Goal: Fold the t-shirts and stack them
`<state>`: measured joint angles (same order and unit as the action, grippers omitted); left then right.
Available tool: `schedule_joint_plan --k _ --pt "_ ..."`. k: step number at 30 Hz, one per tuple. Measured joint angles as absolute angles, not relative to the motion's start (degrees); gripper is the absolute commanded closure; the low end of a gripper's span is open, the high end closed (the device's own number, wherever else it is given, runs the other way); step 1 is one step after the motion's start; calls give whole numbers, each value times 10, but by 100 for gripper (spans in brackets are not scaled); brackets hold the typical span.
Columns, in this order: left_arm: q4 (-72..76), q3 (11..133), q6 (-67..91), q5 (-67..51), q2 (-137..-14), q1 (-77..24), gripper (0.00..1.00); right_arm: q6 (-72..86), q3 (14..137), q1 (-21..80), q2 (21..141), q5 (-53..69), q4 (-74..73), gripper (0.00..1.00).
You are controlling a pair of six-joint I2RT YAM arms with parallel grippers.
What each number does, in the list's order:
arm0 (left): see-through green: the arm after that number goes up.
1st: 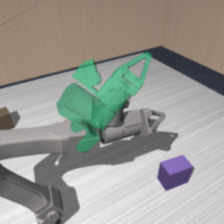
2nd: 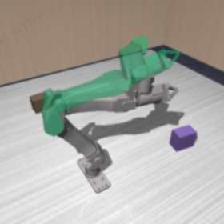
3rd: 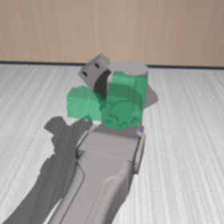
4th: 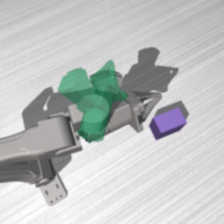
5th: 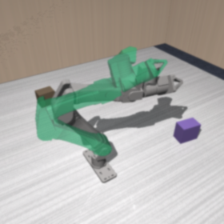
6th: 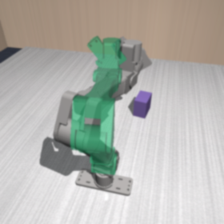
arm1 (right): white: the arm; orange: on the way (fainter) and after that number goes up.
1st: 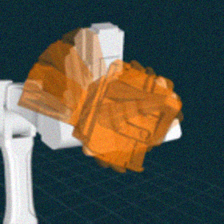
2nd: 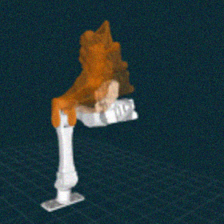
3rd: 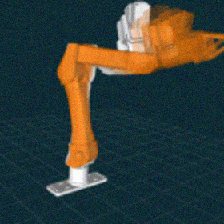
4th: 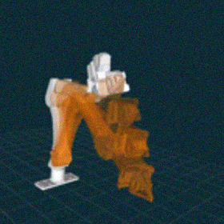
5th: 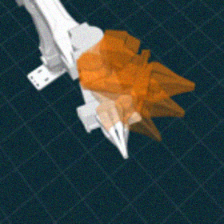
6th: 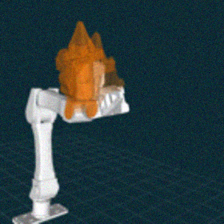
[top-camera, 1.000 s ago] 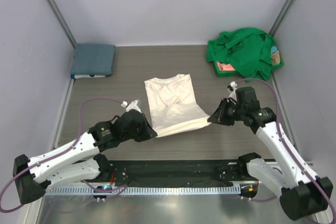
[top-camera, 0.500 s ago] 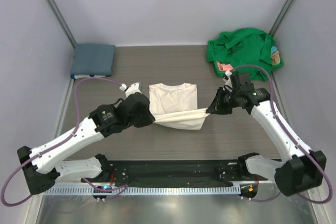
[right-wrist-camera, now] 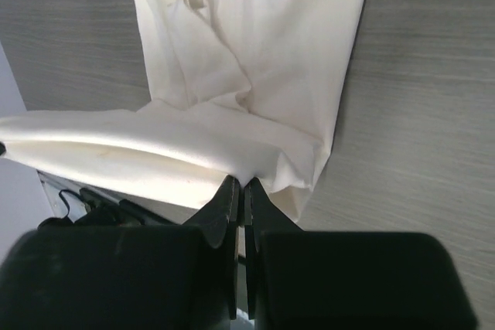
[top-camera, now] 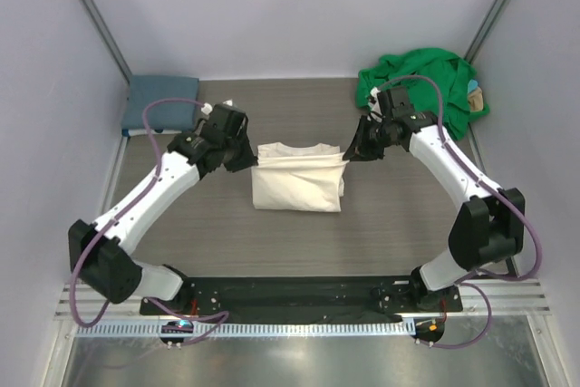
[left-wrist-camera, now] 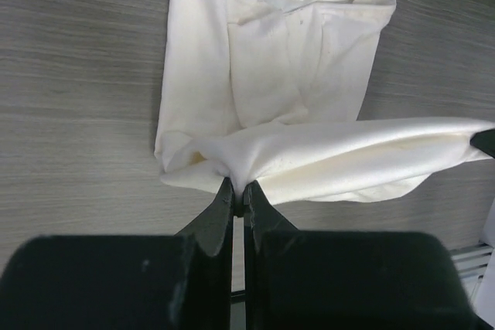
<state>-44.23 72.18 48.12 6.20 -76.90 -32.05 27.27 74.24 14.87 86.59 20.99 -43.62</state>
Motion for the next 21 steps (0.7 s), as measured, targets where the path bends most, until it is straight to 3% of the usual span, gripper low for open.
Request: schedule_joint_plan --k 21 --pt "-407 914 399 -52 -1070 -206 100 272 903 130 1096 169 -409 99"
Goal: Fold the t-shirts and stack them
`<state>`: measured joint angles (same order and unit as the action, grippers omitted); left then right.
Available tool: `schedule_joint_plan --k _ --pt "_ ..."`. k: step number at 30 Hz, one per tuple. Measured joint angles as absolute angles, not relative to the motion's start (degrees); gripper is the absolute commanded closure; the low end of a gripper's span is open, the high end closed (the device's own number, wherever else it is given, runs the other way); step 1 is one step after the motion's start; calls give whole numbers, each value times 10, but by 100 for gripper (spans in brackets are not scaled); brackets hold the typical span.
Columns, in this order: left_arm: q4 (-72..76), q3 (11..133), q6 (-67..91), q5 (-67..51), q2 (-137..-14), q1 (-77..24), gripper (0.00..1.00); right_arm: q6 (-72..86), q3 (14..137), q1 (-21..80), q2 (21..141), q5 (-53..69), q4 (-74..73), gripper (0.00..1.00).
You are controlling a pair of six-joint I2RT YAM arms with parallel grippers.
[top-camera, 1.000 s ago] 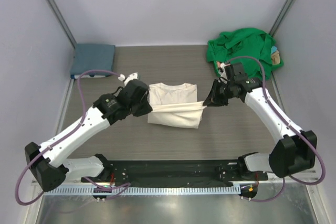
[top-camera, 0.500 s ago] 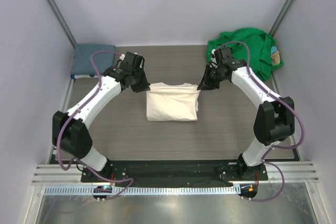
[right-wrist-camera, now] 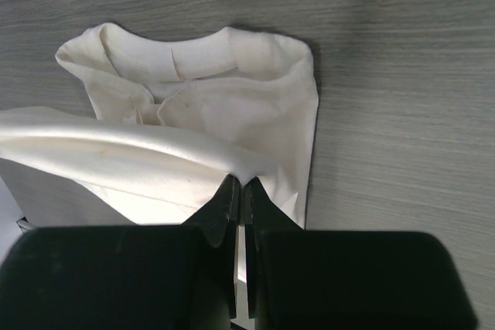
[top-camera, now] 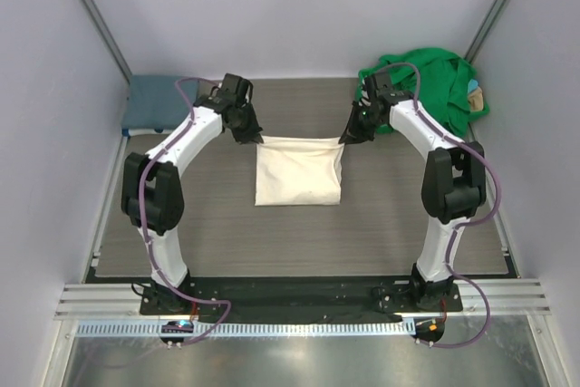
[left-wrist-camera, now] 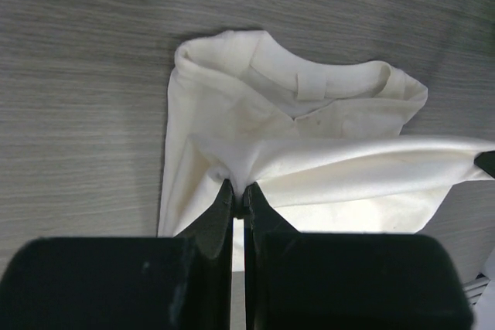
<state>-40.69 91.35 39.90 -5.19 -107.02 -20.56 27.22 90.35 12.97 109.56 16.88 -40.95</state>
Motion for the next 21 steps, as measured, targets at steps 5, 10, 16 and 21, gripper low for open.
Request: schedule_joint_plan --k 5,10,16,21 --pt "-407 962 394 -64 -1124 -197 100 270 931 124 1130 168 -408 99" --pt "-421 1012 384 -71 -1174 -194 88 270 969 119 1172 168 -416 60" --pt "-492 1217 364 -72 -1278 -180 31 253 1153 106 1275 137 -470 35" --pt "-476 1182 349 -72 -1224 -177 29 249 1110 109 1204 101 -465 35"
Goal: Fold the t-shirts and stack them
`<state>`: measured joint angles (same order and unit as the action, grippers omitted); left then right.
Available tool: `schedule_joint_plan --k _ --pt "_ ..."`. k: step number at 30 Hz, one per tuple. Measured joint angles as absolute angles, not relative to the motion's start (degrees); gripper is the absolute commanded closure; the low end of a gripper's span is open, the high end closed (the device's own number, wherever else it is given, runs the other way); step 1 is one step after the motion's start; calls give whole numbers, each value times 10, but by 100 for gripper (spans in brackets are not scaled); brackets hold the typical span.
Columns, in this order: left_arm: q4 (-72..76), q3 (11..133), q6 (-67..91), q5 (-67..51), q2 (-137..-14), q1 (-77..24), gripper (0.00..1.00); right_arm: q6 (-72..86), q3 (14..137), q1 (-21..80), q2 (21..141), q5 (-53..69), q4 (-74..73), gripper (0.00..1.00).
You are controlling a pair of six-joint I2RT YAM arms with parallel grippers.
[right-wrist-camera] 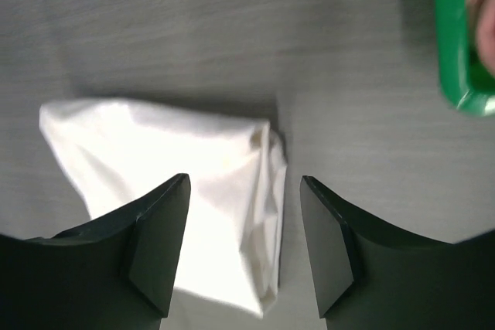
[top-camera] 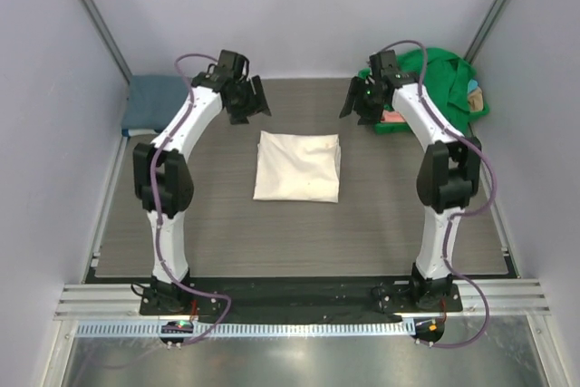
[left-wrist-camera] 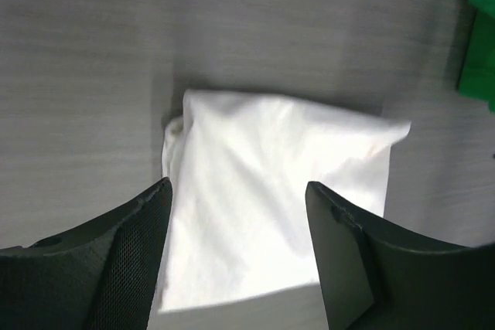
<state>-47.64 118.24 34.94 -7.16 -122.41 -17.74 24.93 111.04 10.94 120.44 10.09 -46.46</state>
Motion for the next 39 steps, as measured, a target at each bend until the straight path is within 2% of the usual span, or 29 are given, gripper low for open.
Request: schedule_joint_plan --k 5,7,10,14,20,25,33,34,36,39 --pt "-428 940 359 -79 -1061 -194 31 263 923 187 1033 137 -404 36" --pt "-392 848 371 -88 -1005 -199 31 272 874 220 1005 173 -367 37" --pt "-343 745 385 -109 -956 -202 32 280 806 254 1010 224 -309 38" --pt "-303 685 390 -126 -951 -202 33 279 707 237 1053 216 -271 40" --pt "-273 668 380 -124 -951 -202 34 287 612 198 1027 221 -213 39" --pt "-244 679 351 -115 -959 -202 34 273 597 199 1012 208 -203 38" --pt "-142 729 324 -109 -1085 -202 37 253 602 201 1013 208 -212 38" --pt "-139 738 324 -108 -1107 -202 39 253 602 201 1013 208 -212 38" --pt "-130 754 331 -112 -1144 -200 50 251 602 201 1013 209 -212 38" --pt "-120 785 339 -111 -1168 -191 57 248 602 201 1013 210 -212 38"
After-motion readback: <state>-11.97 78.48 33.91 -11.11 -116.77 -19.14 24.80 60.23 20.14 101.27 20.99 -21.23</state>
